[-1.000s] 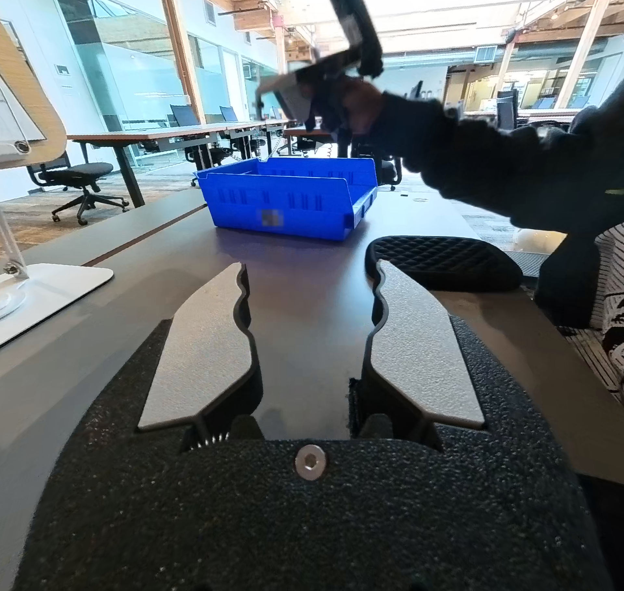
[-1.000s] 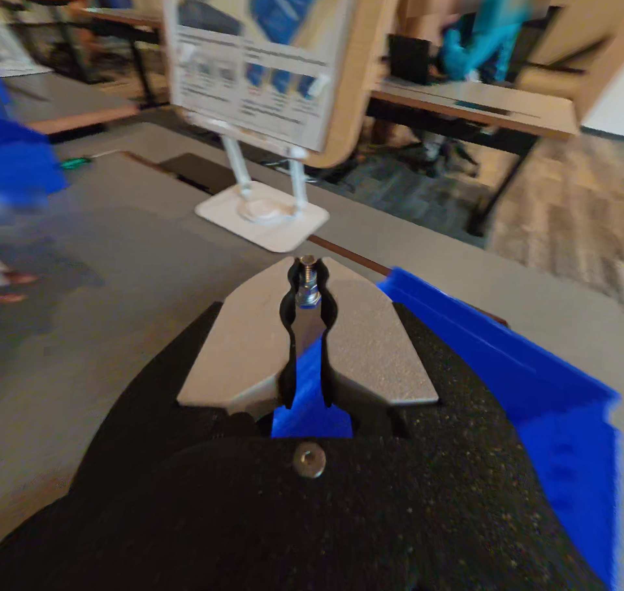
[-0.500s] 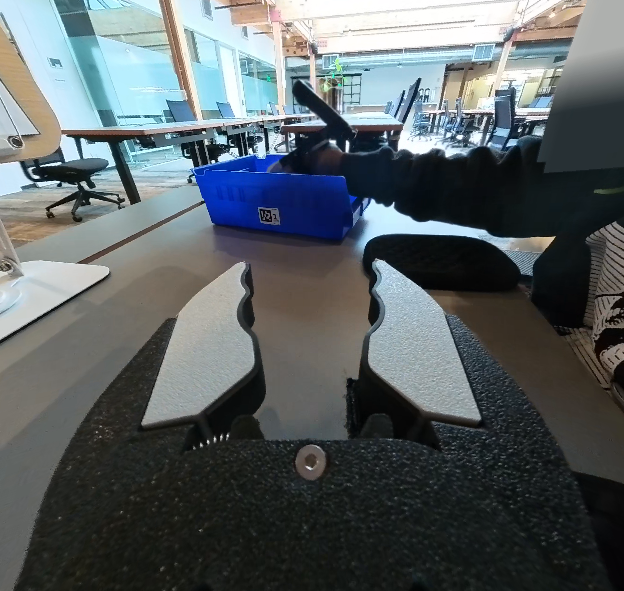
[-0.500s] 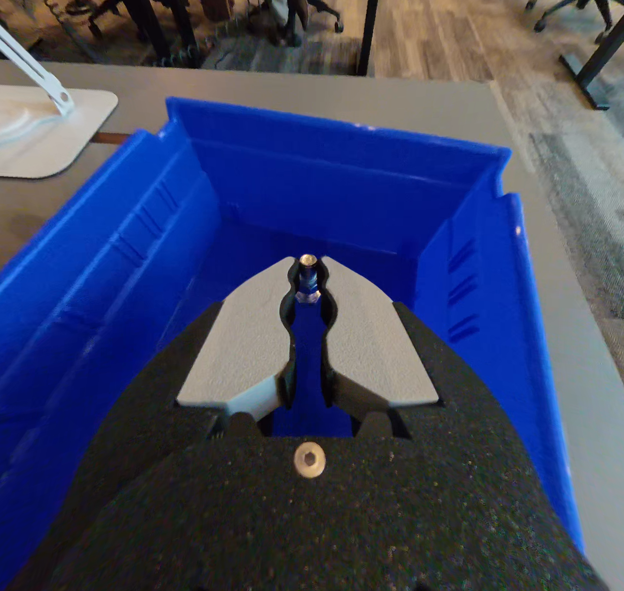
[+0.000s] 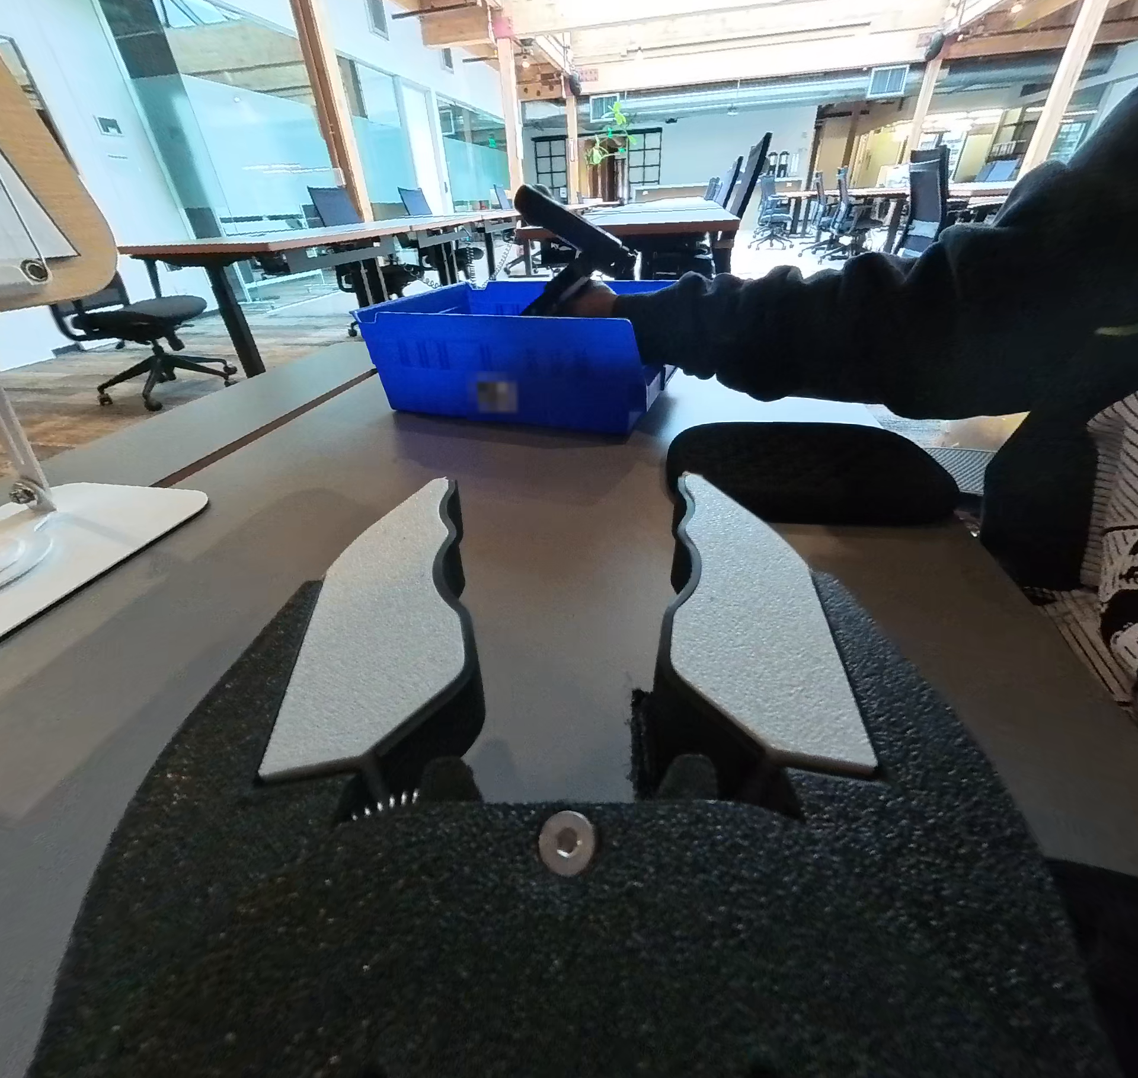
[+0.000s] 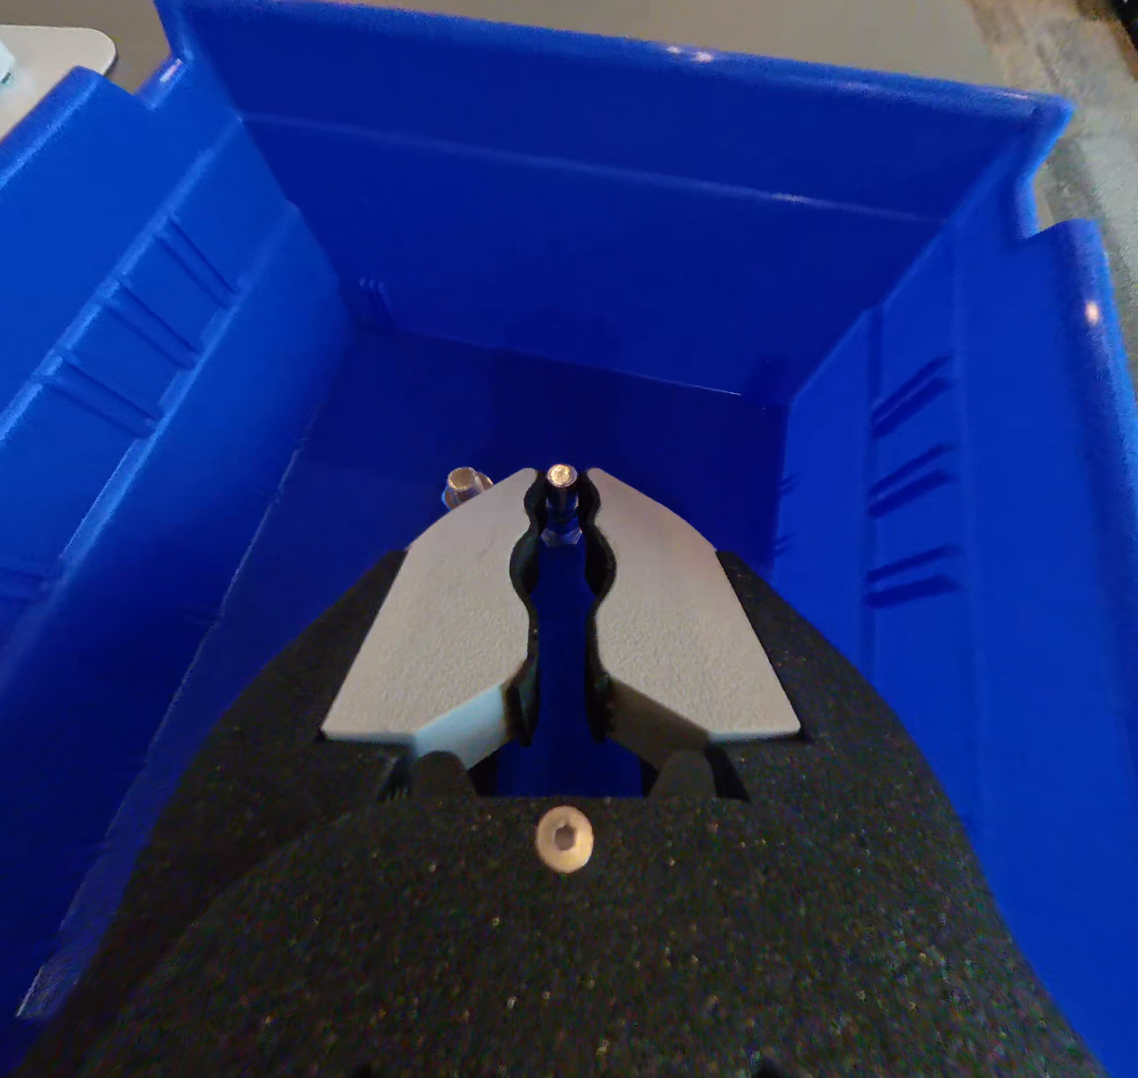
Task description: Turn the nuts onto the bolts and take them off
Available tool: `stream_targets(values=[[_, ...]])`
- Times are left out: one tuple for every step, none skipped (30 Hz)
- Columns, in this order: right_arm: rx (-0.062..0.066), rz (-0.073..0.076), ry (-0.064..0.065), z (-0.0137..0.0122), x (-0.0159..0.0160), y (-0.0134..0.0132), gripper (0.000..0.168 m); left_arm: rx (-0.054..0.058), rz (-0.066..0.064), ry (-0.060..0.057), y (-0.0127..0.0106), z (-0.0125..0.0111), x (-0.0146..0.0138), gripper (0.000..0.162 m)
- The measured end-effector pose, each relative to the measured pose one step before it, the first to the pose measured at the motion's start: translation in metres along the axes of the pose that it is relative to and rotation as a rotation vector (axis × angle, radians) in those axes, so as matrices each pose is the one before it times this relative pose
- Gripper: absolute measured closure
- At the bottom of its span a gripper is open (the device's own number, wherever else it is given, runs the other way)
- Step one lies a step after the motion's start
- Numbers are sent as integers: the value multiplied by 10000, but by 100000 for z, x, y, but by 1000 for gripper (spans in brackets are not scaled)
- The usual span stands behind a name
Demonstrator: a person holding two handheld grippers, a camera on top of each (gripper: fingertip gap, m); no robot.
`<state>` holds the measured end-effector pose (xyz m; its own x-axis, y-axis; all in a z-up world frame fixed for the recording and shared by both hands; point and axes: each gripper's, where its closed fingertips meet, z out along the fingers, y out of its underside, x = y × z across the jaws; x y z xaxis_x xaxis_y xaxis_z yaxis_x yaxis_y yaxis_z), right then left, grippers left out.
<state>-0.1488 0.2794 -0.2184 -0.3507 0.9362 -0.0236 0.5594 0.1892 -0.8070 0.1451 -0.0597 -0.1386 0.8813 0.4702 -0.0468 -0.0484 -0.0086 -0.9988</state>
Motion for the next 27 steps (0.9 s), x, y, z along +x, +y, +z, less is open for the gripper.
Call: stream_targets(values=[[-30,13,17,-17,10,61,159,-22,41,1,16,14,44,96],[27,28,-20,-28,-42,-25,159,-25,38,1,29,3,42,96],[89,36,-27,-50,-37,-146,156,-21,29,2,25,10,41,96],[94,71,79,-118,132,-178,151,-9,18,-2,9,-3,20,96],[81,73,96,-171,159,-205,146,2,4,-9,-14,-21,7,96],[118,54,22,-243,51,-283,145,4,-9,-2,-25,-19,2,96],[180,40,31,-361,20,-413,144,5,-10,9,-27,-23,25,96],[255,-13,54,-482,21,-558,143,5,-2,-1,-17,-19,-1,96],[294,-39,60,-603,-12,-672,142,-1,-4,-6,-9,-23,-7,96],[330,-22,-2,-657,-129,-785,141,-4,-10,-6,-14,-21,-12,96],[337,5,-63,-685,-267,-866,138,-11,-10,-13,-16,-8,-11,96],[288,35,-94,-725,-376,-887,135,-29,2,-12,7,10,10,96],[246,54,-124,-765,-507,-897,132,-46,32,-3,16,5,48,96],[261,54,-232,-809,-768,-979,131,-56,61,-6,-4,-12,61,96],[299,48,-331,-834,-1042,-1069,131,-42,86,-22,-36,-31,52,96],[342,-3,-361,-838,-1246,-1135,131,-6,107,-42,-104,-69,20,96],[345,-103,-337,-786,-1340,-1136,131,24,102,-77,-141,-88,-56,96],[272,-191,-323,-681,-1409,-1025,131,36,84,-109,-155,-128,-124,97],[179,-249,-289,-593,-1400,-902,131,42,55,-139,-136,-179,-208,97],[148,-281,-250,-513,-1352,-803,129,24,18,-190,-129,-247,-298,98],[161,-267,-276,-418,-1407,-748,127,15,4,-220,-206,-306,-351,98],[194,-220,-349,-340,-1527,-723,124,55,27,-220,-377,-393,-333,98],[214,-200,-402,-223,-1628,-671,122,84,49,-222,-555,-463,-309,98],[175,-212,-428,-103,-1653,-533,121,54,83,-190,-660,-528,-246,98],[127,-204,-433,11,-1630,-390,122,-12,135,-172,-701,-611,-198,98],[111,-201,-397,136,-1525,-269,123,-76,180,-236,-711,-707,-282,99],[100,-195,-402,232,-1467,-139,124,-130,216,-310,-698,-817,-400,99]])
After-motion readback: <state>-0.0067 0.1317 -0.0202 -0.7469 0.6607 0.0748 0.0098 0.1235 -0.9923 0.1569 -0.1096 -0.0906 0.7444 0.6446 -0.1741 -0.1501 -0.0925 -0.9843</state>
